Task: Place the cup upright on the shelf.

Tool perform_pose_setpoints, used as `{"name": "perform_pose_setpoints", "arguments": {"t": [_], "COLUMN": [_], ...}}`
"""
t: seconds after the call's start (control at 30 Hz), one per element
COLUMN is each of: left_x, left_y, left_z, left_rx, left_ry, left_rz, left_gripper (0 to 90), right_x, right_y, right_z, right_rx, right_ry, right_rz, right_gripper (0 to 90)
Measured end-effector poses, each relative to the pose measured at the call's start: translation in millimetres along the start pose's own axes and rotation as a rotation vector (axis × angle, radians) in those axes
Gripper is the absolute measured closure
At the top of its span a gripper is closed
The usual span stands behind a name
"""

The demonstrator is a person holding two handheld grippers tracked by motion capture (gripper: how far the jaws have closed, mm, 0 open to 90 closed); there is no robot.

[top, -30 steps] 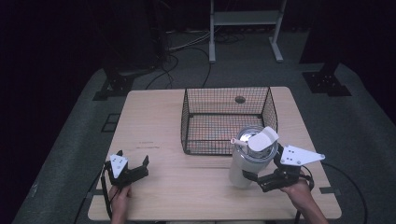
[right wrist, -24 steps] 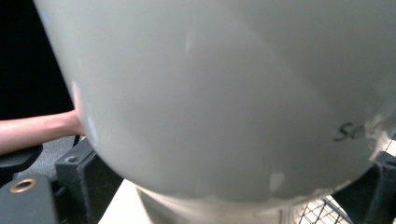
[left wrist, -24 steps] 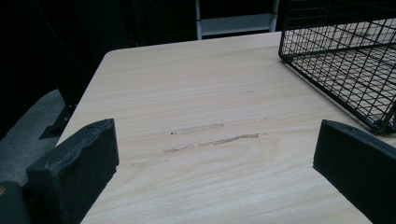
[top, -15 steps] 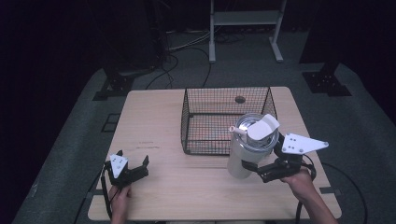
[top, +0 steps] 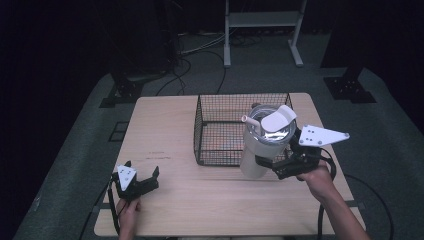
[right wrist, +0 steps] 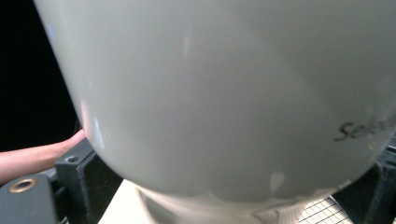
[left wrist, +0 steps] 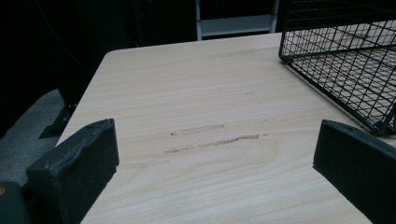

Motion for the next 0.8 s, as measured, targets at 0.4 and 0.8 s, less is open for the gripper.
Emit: {"name": "perform_pose_setpoints", "arguments": {"t": [0.4, 0.8], "left_x": [-0.7, -0.7], "left_y": [0.2, 0.1], "left_z": [0.0, 0.0], "left_rx": [0.003, 0.003], "left_ry": [-0.002, -0.002], "left_rz": [0.001, 0.002], "left_gripper": [0.0, 0.0], "right_x": [19.3, 38.0], "right_y": [12.5, 21.1], "right_z": [-15.8, -40.3], "right_rx": [-0.009, -0.020], "right_ry": [-0.015, -0.013], "right_rz": [-0.003, 0.000], "right_gripper": [7.6, 7.5]}}
Point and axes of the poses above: each handheld gripper's, and its own axes: z roughly backward along the jaws, y roughly out of its top, x roughly to its right, the point moved 4 cm from there along -z, roughly forward along the jaws, and after that the axes turned 1 degree about y, right-handed, at the moved point
